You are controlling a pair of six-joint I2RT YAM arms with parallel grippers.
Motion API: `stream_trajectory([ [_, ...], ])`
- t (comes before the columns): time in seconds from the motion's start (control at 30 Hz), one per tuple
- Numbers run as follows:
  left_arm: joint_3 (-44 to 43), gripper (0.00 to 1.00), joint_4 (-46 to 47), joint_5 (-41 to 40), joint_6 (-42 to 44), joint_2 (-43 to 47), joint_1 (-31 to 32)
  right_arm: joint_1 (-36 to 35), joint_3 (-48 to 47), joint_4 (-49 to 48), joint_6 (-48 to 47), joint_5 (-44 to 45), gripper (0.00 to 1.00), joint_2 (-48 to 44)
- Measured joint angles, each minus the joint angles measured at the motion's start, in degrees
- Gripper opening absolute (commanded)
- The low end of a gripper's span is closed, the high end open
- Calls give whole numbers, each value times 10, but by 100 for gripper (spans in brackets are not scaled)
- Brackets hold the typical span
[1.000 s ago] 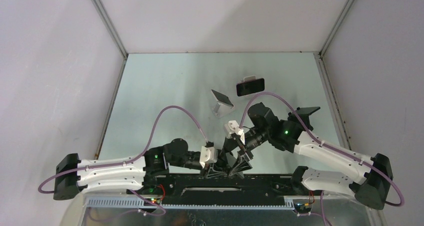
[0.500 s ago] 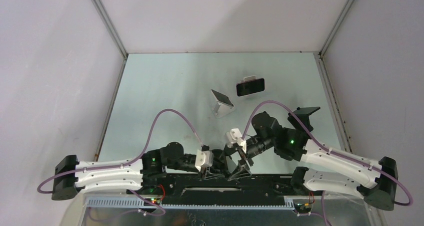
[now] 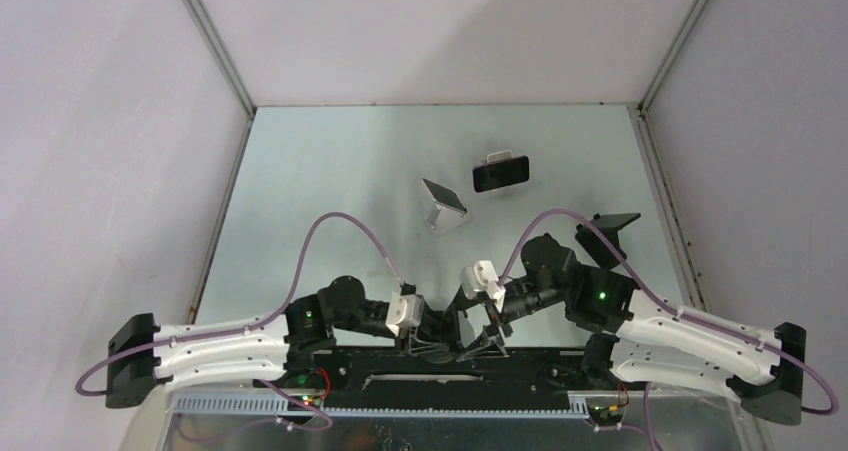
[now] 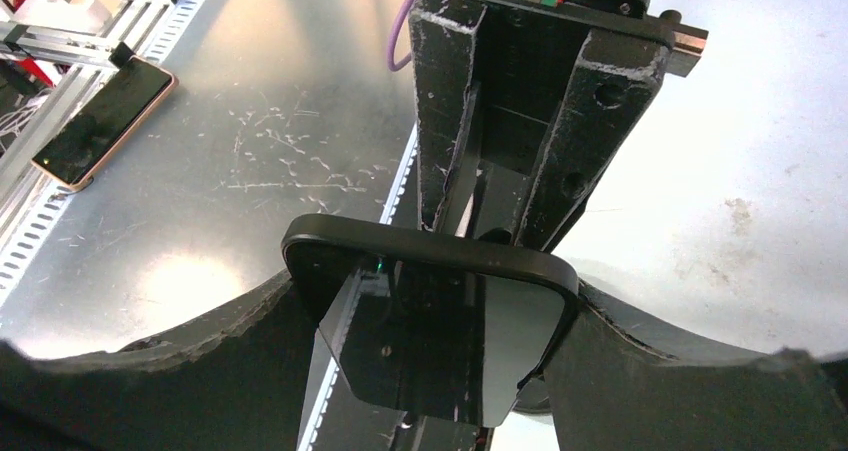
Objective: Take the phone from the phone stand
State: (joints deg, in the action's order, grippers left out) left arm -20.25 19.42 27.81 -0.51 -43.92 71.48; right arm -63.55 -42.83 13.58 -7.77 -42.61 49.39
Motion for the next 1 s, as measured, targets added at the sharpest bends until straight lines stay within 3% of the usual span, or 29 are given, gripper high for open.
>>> stream_trajectory([
  [0.57, 3, 0, 2, 16, -30, -3, -34, 5, 5, 8, 41, 68, 0, -65],
  [0.8, 3, 0, -50, -44, -46, 42, -60, 9, 5, 9, 109, 272, 0, -91],
  [1.0, -5, 0, -155, -155, -57, 113, -94, 71, 5, 45, 256, 460, 0, -58],
])
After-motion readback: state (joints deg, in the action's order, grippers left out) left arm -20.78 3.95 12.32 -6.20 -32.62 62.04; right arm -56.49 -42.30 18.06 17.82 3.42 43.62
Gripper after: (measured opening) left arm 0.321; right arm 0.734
